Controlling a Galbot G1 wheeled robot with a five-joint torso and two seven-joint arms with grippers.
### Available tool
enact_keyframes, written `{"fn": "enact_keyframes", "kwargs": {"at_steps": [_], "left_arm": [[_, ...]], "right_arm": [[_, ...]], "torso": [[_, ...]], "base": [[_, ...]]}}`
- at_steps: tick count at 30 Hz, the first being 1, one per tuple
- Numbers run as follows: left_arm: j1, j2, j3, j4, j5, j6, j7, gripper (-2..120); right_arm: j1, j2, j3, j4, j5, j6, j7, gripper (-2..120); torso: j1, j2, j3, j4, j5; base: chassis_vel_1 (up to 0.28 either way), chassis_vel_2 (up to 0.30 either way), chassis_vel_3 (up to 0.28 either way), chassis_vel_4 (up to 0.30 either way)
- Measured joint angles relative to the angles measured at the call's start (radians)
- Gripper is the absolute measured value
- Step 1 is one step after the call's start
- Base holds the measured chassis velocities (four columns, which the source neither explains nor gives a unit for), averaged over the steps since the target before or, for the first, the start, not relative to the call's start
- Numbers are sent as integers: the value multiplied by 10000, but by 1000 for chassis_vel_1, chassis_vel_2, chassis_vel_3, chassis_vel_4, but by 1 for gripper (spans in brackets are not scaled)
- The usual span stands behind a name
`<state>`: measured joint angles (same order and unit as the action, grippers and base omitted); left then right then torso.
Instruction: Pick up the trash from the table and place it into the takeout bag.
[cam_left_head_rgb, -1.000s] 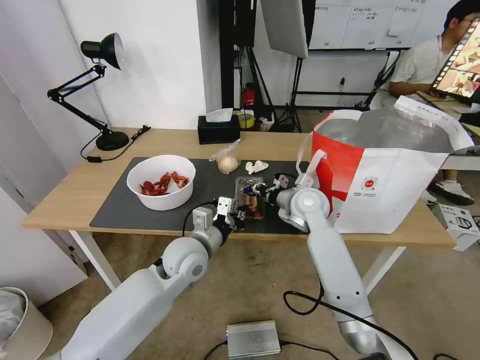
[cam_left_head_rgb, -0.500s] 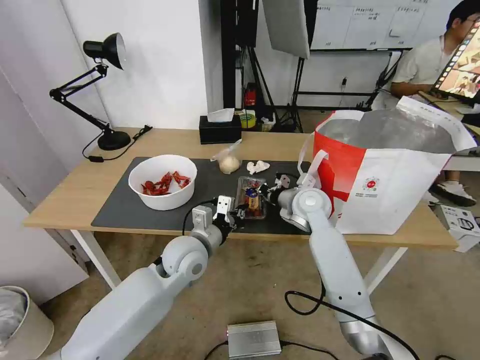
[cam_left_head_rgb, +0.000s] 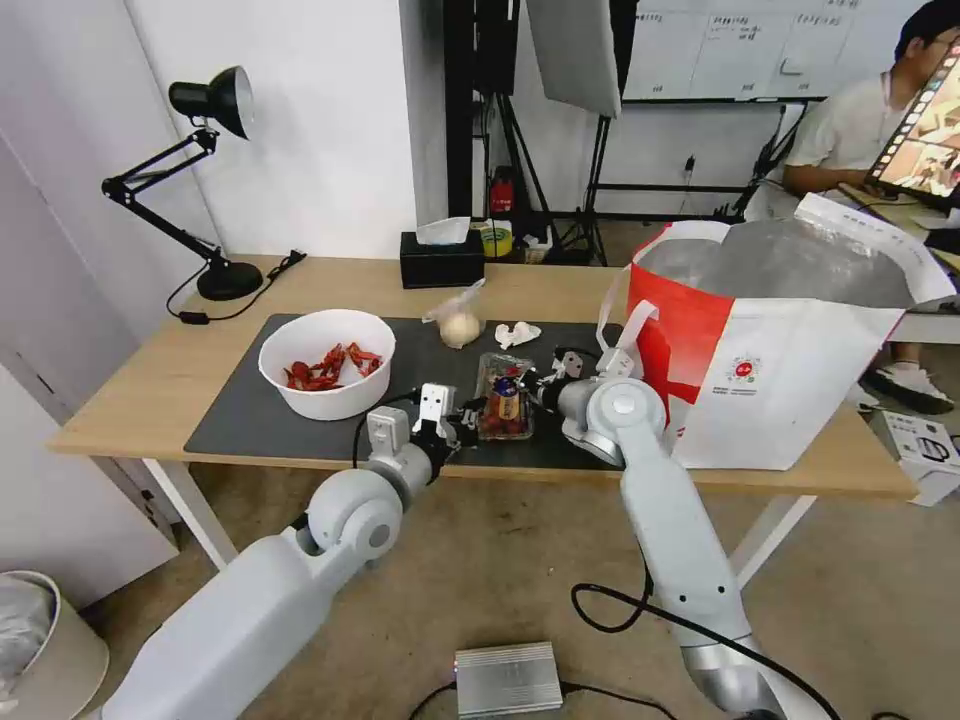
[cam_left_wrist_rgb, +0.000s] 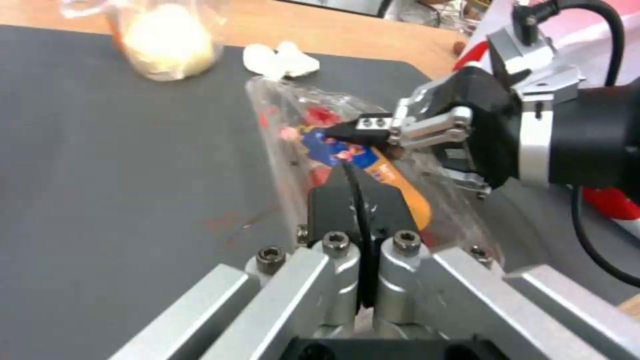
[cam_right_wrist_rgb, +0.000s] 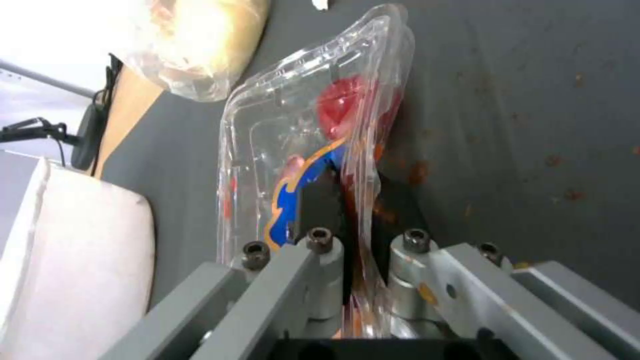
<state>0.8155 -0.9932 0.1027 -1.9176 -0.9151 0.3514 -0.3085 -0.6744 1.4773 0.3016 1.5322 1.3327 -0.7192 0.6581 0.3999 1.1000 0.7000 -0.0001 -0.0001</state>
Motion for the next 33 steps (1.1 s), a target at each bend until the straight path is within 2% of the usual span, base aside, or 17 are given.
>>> {"fn": "enact_keyframes", "kwargs": {"at_steps": [5, 15, 17, 19, 22, 26, 29, 32, 33], "left_arm": [[515, 312, -594, -276, 60, -14, 177, 0], [1731, 491, -1529, -824, 581, -40, 423, 0], [2098, 477, -1782, -1024, 780, -110, 500, 11], [2175, 476, -1832, -1077, 813, -124, 527, 13], [2331, 510, -1962, -1273, 854, -150, 549, 28], [2444, 536, -2045, -1384, 964, -234, 550, 38], [2694, 556, -2198, -1556, 1204, -387, 550, 53], [2791, 552, -2234, -1598, 1276, -433, 551, 59], [2947, 516, -2294, -1635, 1405, -514, 555, 68]], "right_arm": [[-46, 9, 58, 61, -6, -2, -8, 4], [-165, -42, 151, 301, -29, -21, -136, 3], [-240, -61, 163, 425, -41, -24, -227, 3], [-252, -59, 164, 455, -46, -24, -248, 3], [-286, -31, 179, 585, -79, -19, -332, 3], [-321, -26, 209, 732, -89, -5, -385, 2], [-393, -120, 283, 1078, -125, 20, -516, 2], [-419, -174, 295, 1208, -181, 31, -596, 2], [-468, -286, 300, 1434, -303, 55, -749, 2]], "torso": [[0, 0, 0, 1, 0], [1, -1, 1, -2, -1], [1, -1, 2, -2, 0], [1, -1, 2, -3, -1], [1, -1, 2, -1, 1], [1, -1, 2, 1, 1], [1, -1, 1, 0, 1], [1, -1, 1, 1, 1], [1, -1, 0, 1, 1]], "base": [[0, 0, 0, 0], [0, 0, 0, 0], [0, 0, 0, 0], [0, 0, 0, 0], [0, 0, 0, 0], [0, 0, 0, 0], [0, 0, 0, 0], [0, 0, 0, 0], [0, 0, 0, 0]]}}
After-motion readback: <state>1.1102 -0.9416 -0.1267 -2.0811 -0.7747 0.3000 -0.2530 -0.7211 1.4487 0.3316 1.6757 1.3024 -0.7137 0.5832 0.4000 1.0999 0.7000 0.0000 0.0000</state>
